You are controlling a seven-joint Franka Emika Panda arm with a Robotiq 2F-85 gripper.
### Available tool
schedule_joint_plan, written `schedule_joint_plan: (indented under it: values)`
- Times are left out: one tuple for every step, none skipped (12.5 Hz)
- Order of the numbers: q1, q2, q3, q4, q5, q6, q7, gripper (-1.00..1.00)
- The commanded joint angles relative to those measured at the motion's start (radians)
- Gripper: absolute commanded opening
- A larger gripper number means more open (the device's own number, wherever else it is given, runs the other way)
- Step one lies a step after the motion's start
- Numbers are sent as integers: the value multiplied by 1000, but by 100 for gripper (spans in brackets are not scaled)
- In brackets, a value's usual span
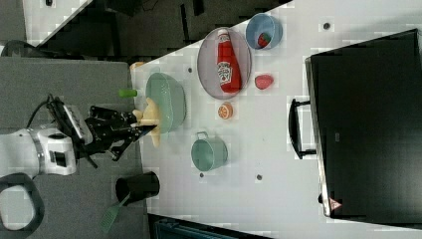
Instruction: Pick banana from table and place on oven.
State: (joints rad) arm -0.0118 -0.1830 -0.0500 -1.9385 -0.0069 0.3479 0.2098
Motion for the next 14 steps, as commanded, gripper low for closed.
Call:
schedule_joint_plan:
  values:
    - [-33, 68, -132, 8, -6, -40, -74, -61]
    - [-37, 74, -178, 8, -7, -40, -132, -61]
    - [-39, 83, -224, 9, -8, -39, -188, -61]
    - [-41, 97, -270, 9, -13, -36, -246, -61]
    - [-42, 115, -317, 10, -28, -31, -320, -61]
    - [-42, 136, -363, 13, -43, -24, -408, -61]
    - [-43, 165, -407, 20, -54, -4, -492, -61]
    - [-43, 198, -447, 29, -60, 25, -572, -61]
    - [-44, 232, -481, 37, -60, 66, -650, -61]
    - [-44, 267, -509, 42, -60, 113, -719, -61]
    - [-45, 302, -530, 46, -59, 152, -786, -61]
    - [-46, 338, -545, 47, -58, 186, -840, -61]
    - [-49, 371, -554, 47, -57, 211, -874, -51]
    - [-51, 394, -555, 47, -53, 217, -895, -32]
